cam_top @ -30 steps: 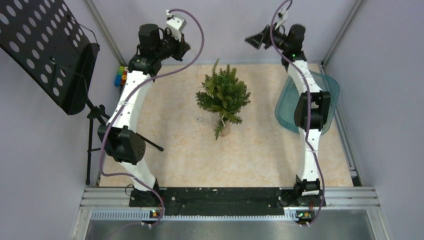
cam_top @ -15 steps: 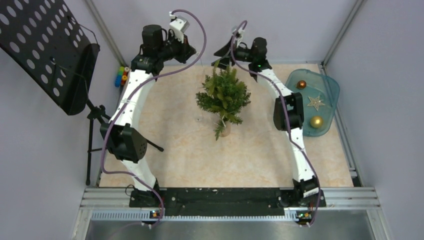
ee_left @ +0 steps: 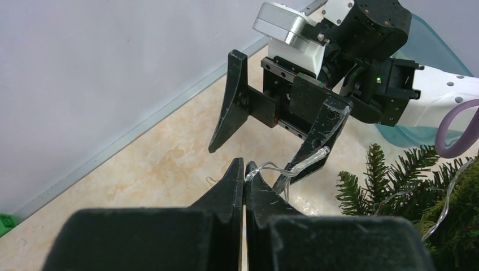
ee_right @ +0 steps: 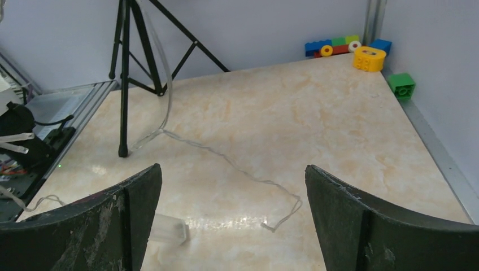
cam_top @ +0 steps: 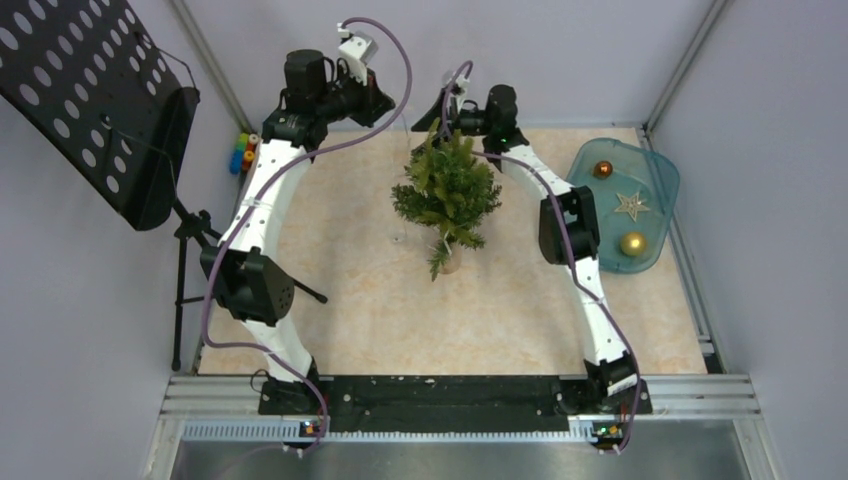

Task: Decorate the small christmas tree

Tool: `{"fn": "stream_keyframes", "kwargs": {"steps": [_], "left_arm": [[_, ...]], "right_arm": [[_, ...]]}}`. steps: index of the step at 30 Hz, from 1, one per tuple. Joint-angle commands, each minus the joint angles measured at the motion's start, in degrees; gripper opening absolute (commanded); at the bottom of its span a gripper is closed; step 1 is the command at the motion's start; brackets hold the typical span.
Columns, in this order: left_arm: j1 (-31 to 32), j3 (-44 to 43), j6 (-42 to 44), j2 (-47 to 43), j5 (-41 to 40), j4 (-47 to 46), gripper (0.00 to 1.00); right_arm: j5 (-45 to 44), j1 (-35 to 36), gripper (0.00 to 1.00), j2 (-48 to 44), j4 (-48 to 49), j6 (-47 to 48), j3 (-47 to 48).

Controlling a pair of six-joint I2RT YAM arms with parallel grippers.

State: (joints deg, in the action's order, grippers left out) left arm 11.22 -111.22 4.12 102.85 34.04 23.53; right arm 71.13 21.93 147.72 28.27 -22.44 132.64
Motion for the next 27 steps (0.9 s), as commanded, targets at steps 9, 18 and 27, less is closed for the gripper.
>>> {"fn": "stream_keyframes", "kwargs": {"steps": [9, 18, 27], "left_arm": [[0.11, -0.61, -2.08, -3.71, -1.78, -1.80, 0.00], [0.11, -0.01, -2.78, -4.69, -0.74, -2.30, 0.00], [0.20, 0.72, -6.15, -3.65, 0.20, -3.79, 0.00]], "right_arm": [[-0.94, 3.33, 0.93, 1.46, 4.58, 0.54, -5.07], [0.73, 4.24, 0.92, 1.42, 13.12, -5.33, -8.38], [-6.12, 5.74, 0.90, -1.17, 14.01, -1.53, -13.39]]}}
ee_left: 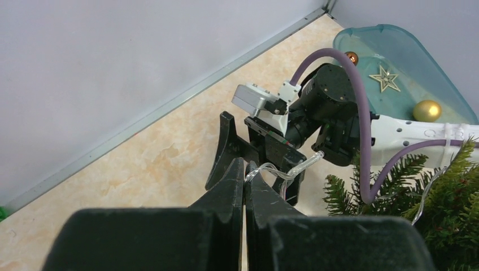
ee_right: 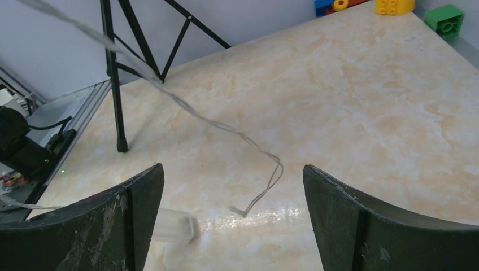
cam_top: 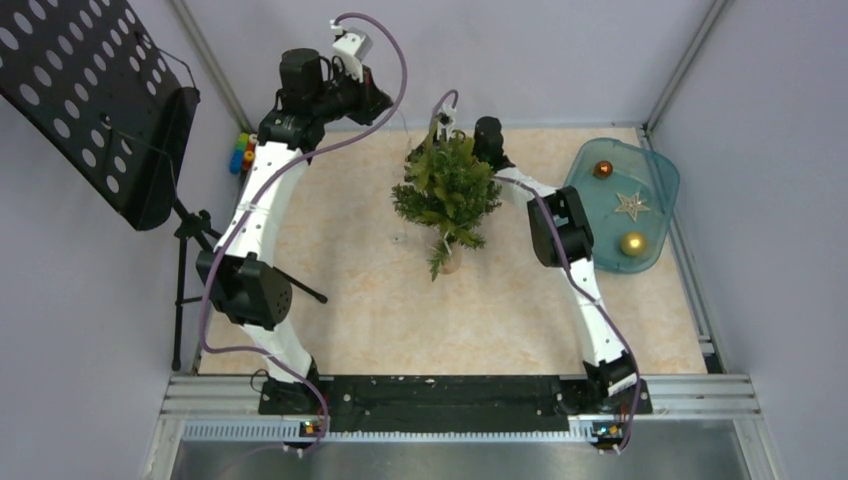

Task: Decorate the small christmas tree

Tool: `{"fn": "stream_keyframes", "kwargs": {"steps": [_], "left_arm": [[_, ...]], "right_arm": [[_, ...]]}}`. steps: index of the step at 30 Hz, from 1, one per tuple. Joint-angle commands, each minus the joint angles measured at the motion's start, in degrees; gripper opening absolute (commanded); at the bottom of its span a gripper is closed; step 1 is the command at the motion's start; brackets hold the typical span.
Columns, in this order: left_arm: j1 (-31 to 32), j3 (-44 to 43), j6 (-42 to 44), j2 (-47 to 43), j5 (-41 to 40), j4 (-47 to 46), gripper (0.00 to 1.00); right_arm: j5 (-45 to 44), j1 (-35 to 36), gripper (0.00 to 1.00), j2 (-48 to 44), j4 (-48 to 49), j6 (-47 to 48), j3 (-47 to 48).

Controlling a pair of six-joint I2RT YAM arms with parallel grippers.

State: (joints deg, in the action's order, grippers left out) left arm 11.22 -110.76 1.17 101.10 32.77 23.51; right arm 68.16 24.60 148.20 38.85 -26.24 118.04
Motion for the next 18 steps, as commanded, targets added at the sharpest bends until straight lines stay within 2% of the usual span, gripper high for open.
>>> {"fn": "stream_keyframes", "kwargs": {"steps": [1, 6, 8, 9, 10, 12, 13, 18], "left_arm": [[0.20, 0.34, -3.42, -1.91, 1.55, -3.80, 0.00], [0.20, 1.13, -3.28, -2.54, 1.80, -3.78, 0.00], [0.20, 1.25, -3.28, -2.66, 1.81, -3.60, 0.00], [0.20, 1.25, -3.28, -2.69, 1.79, -3.57, 0.00], [0.20, 1.12, -3.28, -2.72, 1.77, -3.56, 0.00], [0.19, 1.09, -3.16, -2.90, 1.65, -3.44, 0.00], [0.20, 1.15, -2.97, -3.04, 1.42, -3.26, 0.00], [0.01, 2.71, -0.91, -4.22, 0.24, -2.21, 0.00]], "right_arm": [[-4.45, 3.41, 0.90, -1.29, 3.61, 2.51, 1.36], [-8.60, 3.86, 0.82, 1.33, 4.08, 0.80, 4.47], [-9.73, 3.80, 0.73, 2.19, 4.21, 0.36, 5.23], [-9.88, 3.79, 0.64, 2.83, 4.30, -0.30, 5.93], [-9.70, 3.76, 0.50, 3.40, 4.44, -1.05, 6.76], [-9.88, 3.54, 0.14, 3.77, 5.55, -3.38, 6.55], [-10.26, 3.14, 0.00, 3.47, 7.15, -4.69, 5.56], [-13.44, -0.33, 0.00, -1.95, 15.29, -9.21, -3.89]]}}
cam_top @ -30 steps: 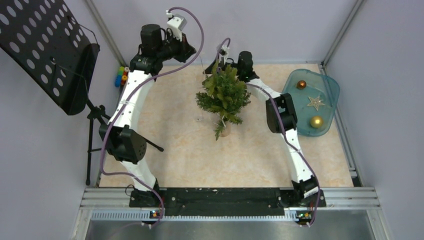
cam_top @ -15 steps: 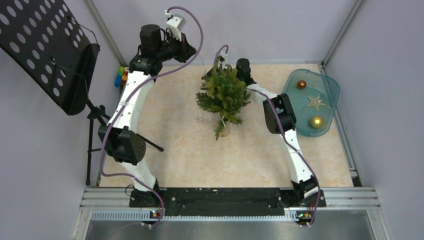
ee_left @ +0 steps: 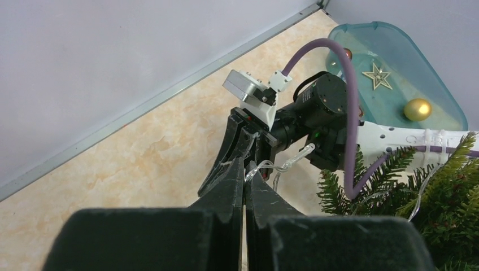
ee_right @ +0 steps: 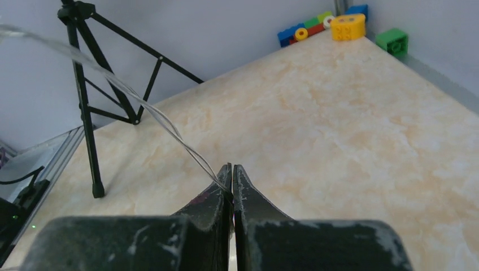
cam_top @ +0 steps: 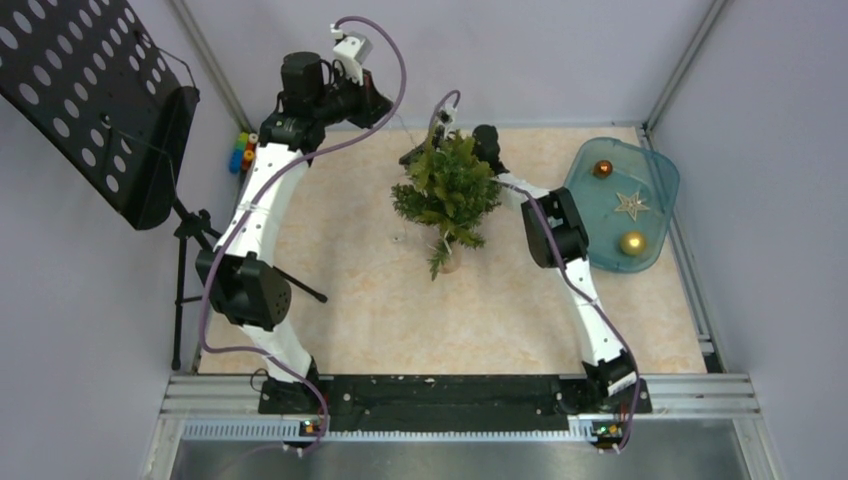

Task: Decorate the small christmas tree

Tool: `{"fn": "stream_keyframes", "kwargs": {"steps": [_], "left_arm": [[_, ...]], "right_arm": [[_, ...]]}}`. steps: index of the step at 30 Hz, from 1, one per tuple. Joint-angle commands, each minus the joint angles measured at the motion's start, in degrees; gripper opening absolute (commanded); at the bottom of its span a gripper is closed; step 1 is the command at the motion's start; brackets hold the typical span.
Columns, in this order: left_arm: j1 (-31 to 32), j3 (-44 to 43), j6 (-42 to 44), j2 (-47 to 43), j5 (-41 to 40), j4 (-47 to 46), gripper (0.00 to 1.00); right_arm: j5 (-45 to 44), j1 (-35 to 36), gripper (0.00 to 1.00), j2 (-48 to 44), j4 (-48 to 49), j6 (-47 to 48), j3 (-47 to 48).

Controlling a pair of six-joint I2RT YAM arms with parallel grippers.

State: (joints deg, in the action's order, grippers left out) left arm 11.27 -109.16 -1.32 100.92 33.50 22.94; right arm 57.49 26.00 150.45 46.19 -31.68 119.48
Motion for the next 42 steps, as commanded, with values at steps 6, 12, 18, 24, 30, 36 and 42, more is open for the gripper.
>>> {"fn": "stream_keyframes", "kwargs": {"steps": [6, 12, 18, 24, 30, 36, 42], "left_arm": [[-0.17, 8.87, 9.51, -8.42, -2.09, 0.36, 0.26], [-0.28, 14.62, 19.28, -13.00, -6.11, 3.15, 0.60], [-0.28, 21.16, 24.72, -18.61, -15.84, 4.02, 0.64], [-0.28, 25.43, 25.24, -24.91, -15.58, 6.03, 0.68], [-0.28, 25.03, 22.80, -29.88, -9.48, 9.19, 0.73], [-0.06, 23.42, 20.44, -32.04, -4.89, 12.40, 0.74], [0.87, 21.36, 19.09, -33.37, -0.28, 14.65, 0.79]], "right_arm": [[-8.78, -7.02, 0.00, -17.56, 2.51, 3.01, -18.53], [-12.91, -11.01, 0.00, -30.65, -11.25, 11.39, -24.97], [-21.29, -11.49, 0.00, -42.01, -33.54, 23.71, -24.57], [-30.73, -11.87, 0.00, -49.25, -51.34, 28.81, -20.83], [-37.47, -11.93, 0.00, -57.85, -59.07, 29.66, -22.73], [-37.50, -11.32, 0.00, -65.22, -66.11, 28.95, -23.86], [-40.25, -8.54, 0.00, -66.83, -83.60, 30.45, -18.99]]}}
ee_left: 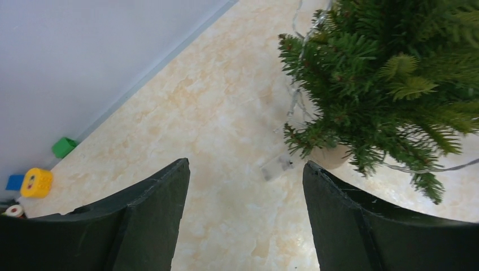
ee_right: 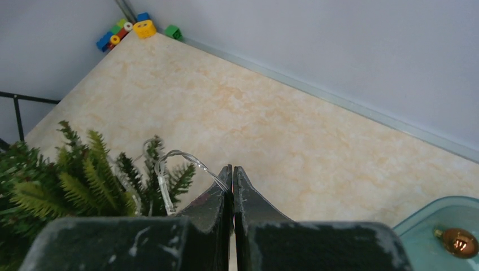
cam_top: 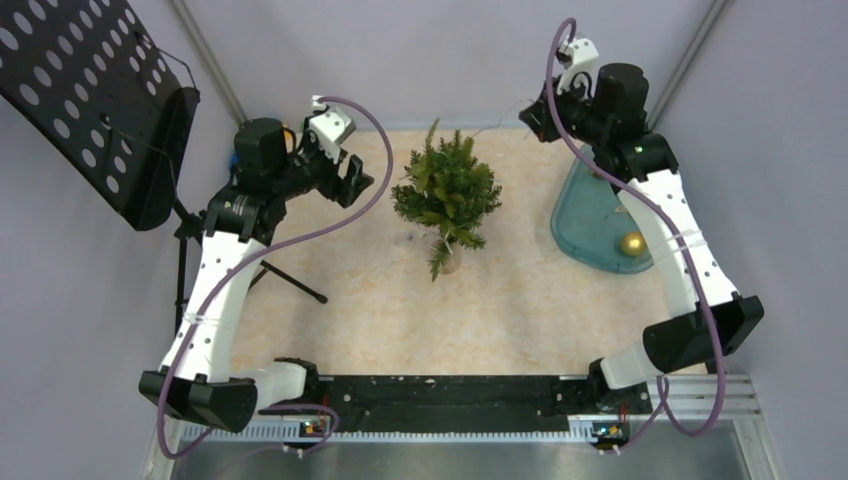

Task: Decorate the small christmas tree

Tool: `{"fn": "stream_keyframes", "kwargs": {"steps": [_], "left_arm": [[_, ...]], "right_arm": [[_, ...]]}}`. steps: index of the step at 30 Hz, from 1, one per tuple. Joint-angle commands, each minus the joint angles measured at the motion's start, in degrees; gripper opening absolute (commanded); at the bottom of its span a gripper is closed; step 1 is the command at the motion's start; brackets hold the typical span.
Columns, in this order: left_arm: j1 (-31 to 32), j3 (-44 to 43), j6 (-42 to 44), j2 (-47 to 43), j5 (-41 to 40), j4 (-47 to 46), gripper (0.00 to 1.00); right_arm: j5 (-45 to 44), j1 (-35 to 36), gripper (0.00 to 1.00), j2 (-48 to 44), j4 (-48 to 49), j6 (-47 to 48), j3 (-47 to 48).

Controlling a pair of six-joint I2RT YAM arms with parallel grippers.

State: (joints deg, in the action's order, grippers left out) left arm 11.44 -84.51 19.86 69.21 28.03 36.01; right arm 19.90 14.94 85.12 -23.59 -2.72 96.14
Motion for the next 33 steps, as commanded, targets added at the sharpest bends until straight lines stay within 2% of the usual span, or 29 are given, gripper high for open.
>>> {"fn": "stream_keyframes", "kwargs": {"steps": [1, 4, 6, 10, 13, 16, 19, 22, 27, 30, 33], "left_arm": [[1.07, -3.78, -2.37, -1.85, 5.93, 1.99, 0.79], [2.08, -4.18, -3.28, -2.45, 7.00, 2.23, 0.80], [2.55, -3.90, -3.19, -2.57, 6.92, 2.58, 0.80], [3.06, -2.70, -3.09, -3.34, 6.25, 2.92, 0.79], [3.15, -1.91, -2.74, -4.49, 6.20, 3.37, 0.79], [3.19, -1.65, -2.09, -5.34, 5.84, 4.06, 0.79], [3.15, -1.23, -2.14, -6.12, 5.08, 4.17, 0.79], [3.17, -1.46, -2.81, -6.44, 4.80, 4.81, 0.82], [3.21, -2.65, -4.00, -7.44, 6.23, 7.14, 0.85], [3.36, -2.80, -3.87, -8.56, 11.37, 9.22, 0.84], [4.22, -3.58, -5.68, -8.91, 18.17, 9.58, 0.82]], "right_arm": [[-3.64, 3.44, 0.00, -1.36, -16.82, 1.97, 5.16], [-11.11, 6.71, 0.00, -0.05, -25.91, 4.56, 10.33], [-12.03, 7.75, 0.00, 1.14, -31.70, 4.61, 15.23], [-4.25, 8.38, 0.00, 1.01, -38.67, 1.83, 19.43], [6.50, 9.12, 0.00, -3.17, -38.13, 0.76, 14.44], [9.06, 9.94, 0.00, -7.94, -35.89, -1.88, 10.22], [14.34, 11.94, 0.00, -13.19, -25.27, -9.40, 2.67], [12.92, 18.24, 0.00, -17.94, -10.68, -18.90, -6.20], [3.86, 23.67, 0.00, -22.36, 6.48, -28.31, -15.62], [1.08, 25.19, 0.00, -24.50, 19.16, -34.90, -23.44], [-6.25, 28.83, 0.00, -24.97, 25.34, -36.08, -27.03]]}}
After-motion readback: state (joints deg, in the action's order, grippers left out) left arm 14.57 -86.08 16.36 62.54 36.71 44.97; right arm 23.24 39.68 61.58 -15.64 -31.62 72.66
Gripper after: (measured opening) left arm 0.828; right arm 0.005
